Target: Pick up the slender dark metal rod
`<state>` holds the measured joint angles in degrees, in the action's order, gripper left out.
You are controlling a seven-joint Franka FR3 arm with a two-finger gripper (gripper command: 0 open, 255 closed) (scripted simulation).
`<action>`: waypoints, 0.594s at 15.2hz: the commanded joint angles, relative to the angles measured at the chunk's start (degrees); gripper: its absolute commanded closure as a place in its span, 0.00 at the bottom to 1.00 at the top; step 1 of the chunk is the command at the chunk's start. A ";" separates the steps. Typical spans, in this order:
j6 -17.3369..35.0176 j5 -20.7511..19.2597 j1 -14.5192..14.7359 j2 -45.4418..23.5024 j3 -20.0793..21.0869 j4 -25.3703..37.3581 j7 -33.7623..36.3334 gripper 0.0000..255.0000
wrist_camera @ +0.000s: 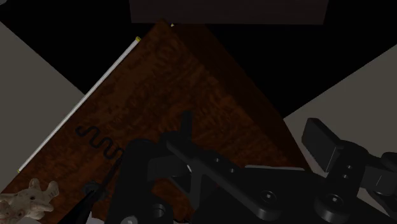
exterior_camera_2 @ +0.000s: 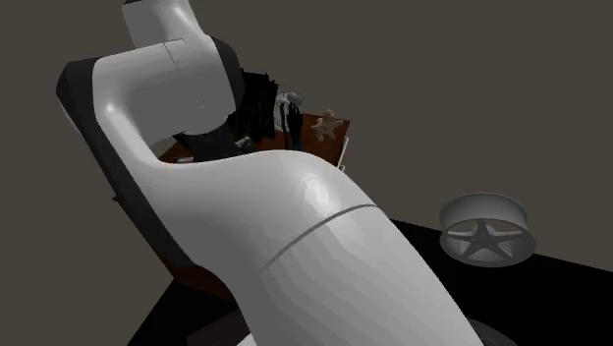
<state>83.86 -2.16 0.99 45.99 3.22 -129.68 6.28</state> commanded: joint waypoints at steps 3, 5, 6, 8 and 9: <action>1.93 -1.10 -0.57 -2.53 -2.08 1.38 -2.12 0.00; 3.78 -1.99 -1.07 -5.23 -4.12 3.03 -4.21 0.00; 4.66 -2.34 -1.29 -6.64 -5.13 3.95 -5.25 0.00; 6.32 -2.88 -1.67 -9.58 -7.11 6.01 -7.33 0.00; 7.11 -3.05 -1.84 -11.11 -8.08 7.14 -8.38 0.00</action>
<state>89.86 -4.80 -0.56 36.82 -3.54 -123.83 -0.65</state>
